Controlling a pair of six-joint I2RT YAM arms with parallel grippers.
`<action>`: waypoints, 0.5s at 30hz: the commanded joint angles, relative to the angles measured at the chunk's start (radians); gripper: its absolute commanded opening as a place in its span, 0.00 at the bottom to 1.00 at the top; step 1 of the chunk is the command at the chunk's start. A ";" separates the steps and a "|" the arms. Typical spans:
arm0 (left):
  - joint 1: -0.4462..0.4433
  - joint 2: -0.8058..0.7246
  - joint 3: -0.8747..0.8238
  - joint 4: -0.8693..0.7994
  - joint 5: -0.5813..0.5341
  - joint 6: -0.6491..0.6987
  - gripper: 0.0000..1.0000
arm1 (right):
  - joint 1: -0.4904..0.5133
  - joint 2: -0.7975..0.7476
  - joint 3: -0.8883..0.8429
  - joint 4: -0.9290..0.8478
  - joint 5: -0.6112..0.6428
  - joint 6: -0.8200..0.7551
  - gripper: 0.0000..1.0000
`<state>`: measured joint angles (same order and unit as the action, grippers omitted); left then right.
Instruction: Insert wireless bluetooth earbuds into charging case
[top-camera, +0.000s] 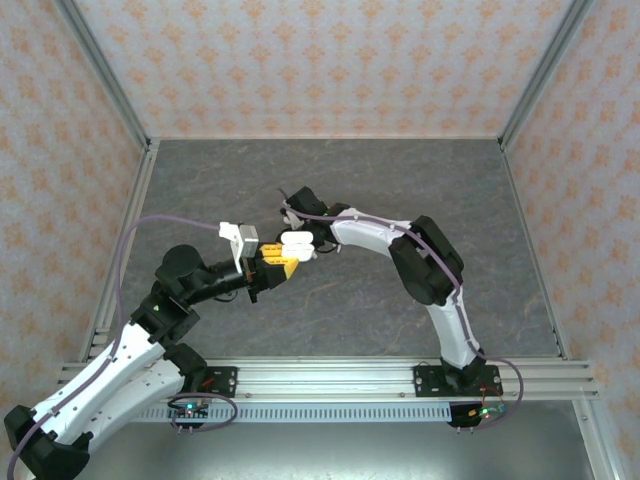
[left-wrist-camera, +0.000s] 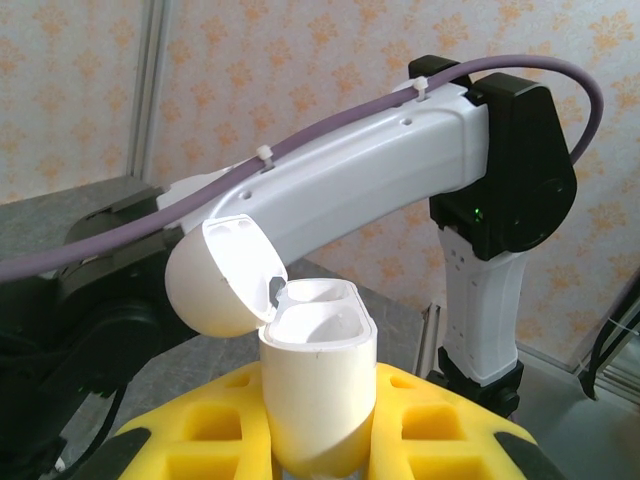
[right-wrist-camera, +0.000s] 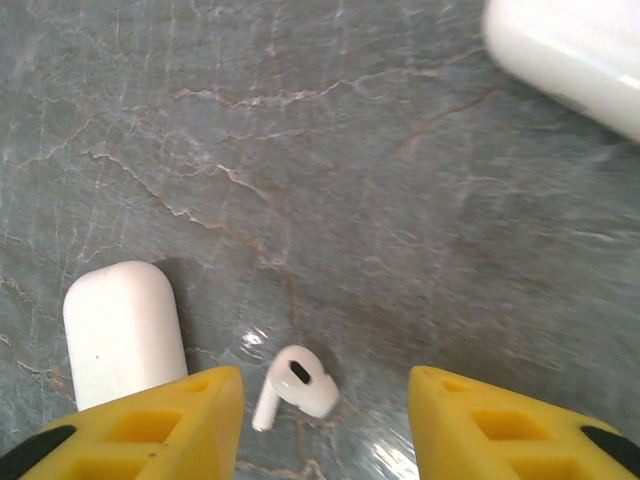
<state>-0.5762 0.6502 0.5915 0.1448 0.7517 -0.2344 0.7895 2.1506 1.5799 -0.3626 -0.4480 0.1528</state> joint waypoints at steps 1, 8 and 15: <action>-0.005 -0.009 -0.005 0.017 0.023 0.017 0.00 | 0.010 0.044 0.057 -0.037 -0.023 -0.024 0.47; -0.006 0.000 -0.001 0.011 0.023 0.026 0.00 | 0.020 0.092 0.100 -0.066 -0.038 -0.035 0.44; -0.005 0.017 0.002 0.016 0.028 0.026 0.00 | 0.028 0.105 0.106 -0.107 -0.043 -0.057 0.40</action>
<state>-0.5762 0.6678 0.5915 0.1448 0.7521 -0.2333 0.8070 2.2349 1.6703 -0.4145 -0.4793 0.1200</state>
